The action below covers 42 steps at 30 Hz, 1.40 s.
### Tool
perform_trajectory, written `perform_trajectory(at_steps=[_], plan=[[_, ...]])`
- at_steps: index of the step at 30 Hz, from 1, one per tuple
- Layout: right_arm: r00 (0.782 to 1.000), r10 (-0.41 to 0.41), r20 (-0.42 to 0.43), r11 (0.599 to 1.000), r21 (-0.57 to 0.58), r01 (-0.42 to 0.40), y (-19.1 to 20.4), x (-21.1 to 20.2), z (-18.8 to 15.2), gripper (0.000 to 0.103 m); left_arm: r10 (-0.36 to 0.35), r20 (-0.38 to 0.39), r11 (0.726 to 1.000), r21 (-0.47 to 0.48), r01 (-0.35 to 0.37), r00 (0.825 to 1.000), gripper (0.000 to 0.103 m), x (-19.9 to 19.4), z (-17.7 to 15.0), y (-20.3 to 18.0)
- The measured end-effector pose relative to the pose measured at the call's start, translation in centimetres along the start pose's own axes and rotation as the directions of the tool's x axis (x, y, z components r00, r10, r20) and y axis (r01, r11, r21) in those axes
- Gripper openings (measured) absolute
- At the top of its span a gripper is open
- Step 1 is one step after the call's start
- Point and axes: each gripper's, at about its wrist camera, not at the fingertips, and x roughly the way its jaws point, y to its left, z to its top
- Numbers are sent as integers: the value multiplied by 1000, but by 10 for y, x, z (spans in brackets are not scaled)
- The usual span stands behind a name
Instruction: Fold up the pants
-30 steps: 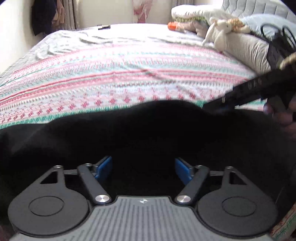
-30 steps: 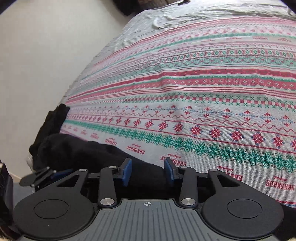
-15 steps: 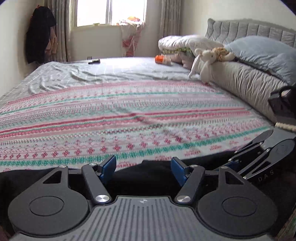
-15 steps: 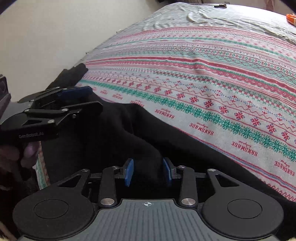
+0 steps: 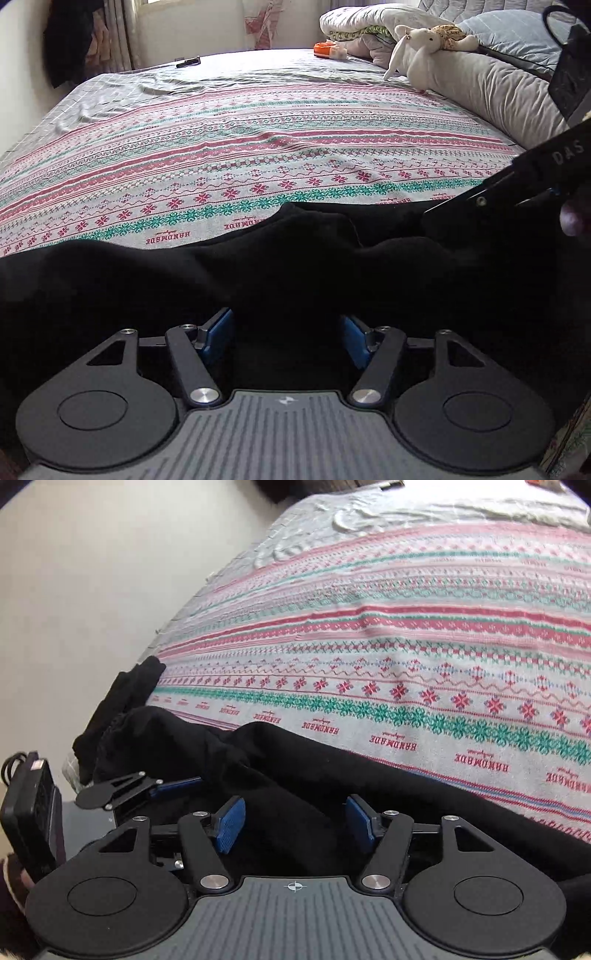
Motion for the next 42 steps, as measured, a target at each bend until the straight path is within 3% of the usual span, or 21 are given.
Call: perform_trajectory(at_steps=[3, 6, 9, 14, 17, 20, 22, 28, 31, 33, 36, 38, 40, 42], plan=[[997, 60, -53, 995, 80, -55, -5, 26, 7, 63, -8, 6, 1000, -2, 8, 1000, 94, 0, 0, 2], [991, 130, -33, 982, 140, -124, -1, 47, 16, 68, -7, 17, 1000, 0, 7, 1000, 94, -2, -2, 1], [970, 243, -28, 939, 256, -228, -4, 69, 23, 68, -9, 30, 1000, 3, 9, 1000, 94, -2, -4, 1], [944, 329, 4, 890, 332, -311, 5, 92, 27, 71, -16, 42, 1000, 11, 16, 999, 94, -5, -7, 1], [938, 321, 128, 880, 326, -346, 5, 79, 32, 70, -22, 41, 1000, 14, 21, 999, 94, -5, -6, 0], [878, 359, 317, 809, 364, -462, -12, 47, 42, 69, -23, 43, 1000, 18, 22, 999, 94, -6, -7, 0], [852, 326, 410, 799, 362, -480, -23, 26, 44, 69, -24, 44, 1000, 20, 23, 999, 94, -5, -6, 0], [908, 176, 380, 896, 321, -308, -18, 6, 48, 67, -46, 48, 999, 13, 45, 998, 88, -7, 4, 7], [937, 101, 335, 953, 237, -187, 6, 13, 49, 55, -60, 94, 998, -19, 62, 994, 81, -11, 9, 17], [951, 43, 305, 982, 163, -97, 22, 23, 48, 40, -83, 112, 996, -26, 86, 990, 74, -11, 15, 24], [961, -12, 275, 998, 63, -6, 36, 40, 42, 29, -101, 105, 994, -34, 105, 989, 56, -4, 22, 36], [963, -54, 264, 998, -11, 59, 42, 56, 39, 19, -87, 90, 994, -53, 92, 992, 55, 5, 24, 48], [959, -126, 255, 988, -60, 145, 43, 73, 36, 13, -18, 66, 997, -76, 24, 998, 56, 15, 24, 59], [941, -189, 280, 973, -79, 218, 37, 84, 32, 9, -13, 74, 994, -106, 21, 997, 56, 15, 22, 69]])
